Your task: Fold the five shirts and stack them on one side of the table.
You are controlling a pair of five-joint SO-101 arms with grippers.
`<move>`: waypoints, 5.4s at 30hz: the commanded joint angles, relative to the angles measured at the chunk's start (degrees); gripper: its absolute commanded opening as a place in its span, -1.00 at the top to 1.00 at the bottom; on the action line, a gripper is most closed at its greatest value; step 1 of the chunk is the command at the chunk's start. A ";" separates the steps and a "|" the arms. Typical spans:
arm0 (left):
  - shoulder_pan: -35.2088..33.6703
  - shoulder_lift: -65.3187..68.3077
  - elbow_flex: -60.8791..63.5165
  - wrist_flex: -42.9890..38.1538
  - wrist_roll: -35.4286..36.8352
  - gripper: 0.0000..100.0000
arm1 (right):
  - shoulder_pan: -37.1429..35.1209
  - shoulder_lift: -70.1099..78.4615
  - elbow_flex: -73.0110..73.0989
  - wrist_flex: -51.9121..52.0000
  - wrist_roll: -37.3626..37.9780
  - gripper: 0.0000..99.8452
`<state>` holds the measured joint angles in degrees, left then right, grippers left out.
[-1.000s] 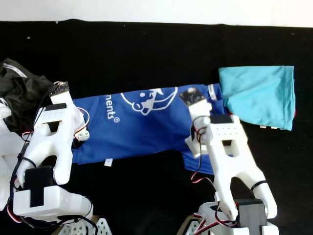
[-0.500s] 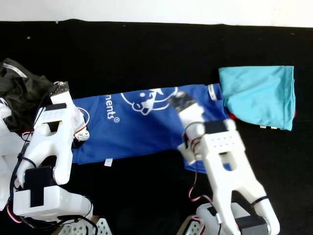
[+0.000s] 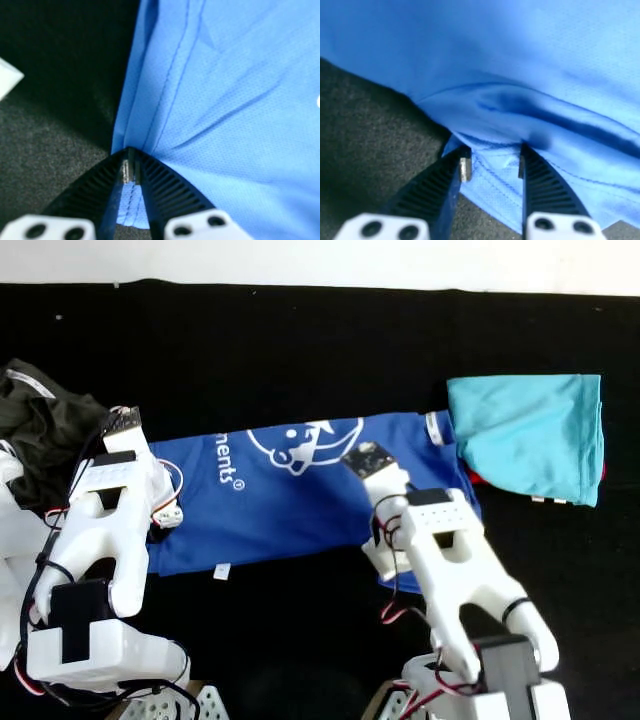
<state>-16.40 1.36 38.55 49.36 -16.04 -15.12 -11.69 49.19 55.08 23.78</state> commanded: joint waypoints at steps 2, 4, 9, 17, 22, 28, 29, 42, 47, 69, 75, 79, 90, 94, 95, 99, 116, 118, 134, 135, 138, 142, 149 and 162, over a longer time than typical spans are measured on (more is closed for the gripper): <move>0.57 0.40 -0.04 -1.49 0.09 0.98 | 2.86 1.01 -2.51 -0.75 0.35 0.67; 0.57 0.40 -0.04 -1.49 0.09 0.98 | 2.95 0.92 -2.59 -0.66 0.44 0.75; 0.57 0.40 -0.04 -1.49 0.09 0.98 | 2.86 0.92 -2.59 -0.75 0.44 0.85; 0.57 0.40 -0.04 -1.49 0.09 0.98 | 3.74 0.92 -5.76 0.13 0.44 0.97; 0.57 0.40 -0.04 -1.49 0.09 0.98 | 4.26 0.92 -11.82 6.37 0.44 0.99; 0.57 0.40 -0.04 -1.49 0.09 0.98 | 4.35 0.92 -17.98 14.37 0.44 0.99; 0.57 0.40 -0.04 -1.49 0.09 0.98 | 4.35 0.92 -18.77 15.52 0.44 0.99; 0.57 0.40 -0.04 -1.49 0.09 0.98 | 4.26 0.40 -23.08 27.56 8.62 0.99; 0.57 0.40 -0.04 -1.49 0.09 0.98 | 4.26 -6.81 -22.46 27.82 8.88 0.99; 0.57 0.40 -0.04 -1.49 0.09 0.98 | 9.27 -8.92 -12.53 17.01 8.44 0.72; 0.57 0.40 -0.04 -1.49 0.09 0.98 | 18.51 -4.62 -7.52 6.11 8.70 0.96; 0.57 0.40 -0.04 -1.49 0.09 0.98 | 23.96 1.45 -7.87 4.79 8.88 0.95; 0.57 0.40 -0.04 -1.49 0.09 0.98 | 28.35 3.03 -15.96 9.36 8.79 0.96; 0.57 0.40 -0.04 -1.49 0.09 0.98 | 28.35 -2.86 -21.58 15.16 8.26 0.96; 0.57 0.40 -0.04 -1.49 0.09 0.98 | 28.35 -4.53 -22.55 15.34 7.30 0.96; 0.57 0.40 -0.04 -1.49 0.09 0.98 | 27.65 -7.08 -25.89 13.85 2.46 0.95; 0.57 0.13 -14.02 10.64 0.09 0.98 | 14.46 16.84 -42.59 5.49 -8.53 0.95; 0.57 0.31 -19.91 16.00 -0.09 0.98 | 14.37 20.88 -44.88 5.49 -8.62 0.95; 5.49 14.11 -28.62 19.34 -0.09 0.98 | 14.37 26.59 -47.16 5.14 -8.79 0.95; 5.32 16.13 -28.44 19.34 0.00 0.98 | 14.37 26.59 -47.25 5.14 -8.79 0.95; 3.21 20.70 -28.26 19.16 -0.09 0.98 | 14.37 26.68 -47.08 3.74 -8.79 0.95; 1.19 23.34 -30.11 19.08 0.00 0.98 | 14.55 28.79 -47.52 0.57 -8.79 0.95; 1.36 21.58 -35.12 24.70 0.18 0.98 | 14.02 35.30 -47.60 -3.38 -10.81 0.95; 3.30 18.33 -44.88 22.68 0.26 0.98 | 14.02 35.38 -60.97 5.85 -13.63 0.95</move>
<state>-14.29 19.21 -4.18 75.56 -16.13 -0.35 24.00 -8.48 59.91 10.77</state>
